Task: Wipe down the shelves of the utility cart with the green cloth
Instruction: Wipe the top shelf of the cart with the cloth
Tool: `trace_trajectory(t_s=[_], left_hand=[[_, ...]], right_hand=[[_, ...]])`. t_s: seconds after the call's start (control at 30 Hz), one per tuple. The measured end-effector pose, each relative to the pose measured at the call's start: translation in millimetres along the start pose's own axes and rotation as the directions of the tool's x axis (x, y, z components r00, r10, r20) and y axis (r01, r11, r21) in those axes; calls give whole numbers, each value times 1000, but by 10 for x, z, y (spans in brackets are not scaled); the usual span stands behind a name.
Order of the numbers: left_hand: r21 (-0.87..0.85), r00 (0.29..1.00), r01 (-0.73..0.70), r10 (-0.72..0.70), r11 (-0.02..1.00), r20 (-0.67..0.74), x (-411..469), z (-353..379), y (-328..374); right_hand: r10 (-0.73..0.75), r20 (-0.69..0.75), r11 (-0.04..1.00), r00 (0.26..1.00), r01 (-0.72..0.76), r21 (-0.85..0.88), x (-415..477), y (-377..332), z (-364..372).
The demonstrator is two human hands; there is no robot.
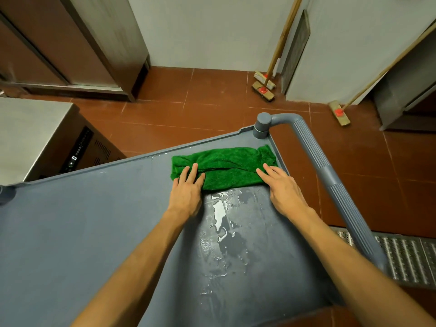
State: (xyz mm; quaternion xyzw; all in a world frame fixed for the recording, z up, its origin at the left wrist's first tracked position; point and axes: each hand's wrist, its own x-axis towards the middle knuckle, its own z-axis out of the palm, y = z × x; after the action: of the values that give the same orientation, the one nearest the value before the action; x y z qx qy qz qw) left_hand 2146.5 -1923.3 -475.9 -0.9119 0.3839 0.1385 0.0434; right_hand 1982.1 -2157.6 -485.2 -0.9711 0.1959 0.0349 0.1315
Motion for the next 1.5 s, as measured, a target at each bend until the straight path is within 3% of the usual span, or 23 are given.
trace_trajectory(t_s=[0.97,1.5], left_hand=[[-118,995,-97,99,988,7,-1886,547,316],[-182,993,-111,115,977,9,-2775,722,333]], right_hand=[[96,-41,995,995,-95,23,-2110,-436,286],[158,-59,987,986,-157,31,-2731,-743,248]])
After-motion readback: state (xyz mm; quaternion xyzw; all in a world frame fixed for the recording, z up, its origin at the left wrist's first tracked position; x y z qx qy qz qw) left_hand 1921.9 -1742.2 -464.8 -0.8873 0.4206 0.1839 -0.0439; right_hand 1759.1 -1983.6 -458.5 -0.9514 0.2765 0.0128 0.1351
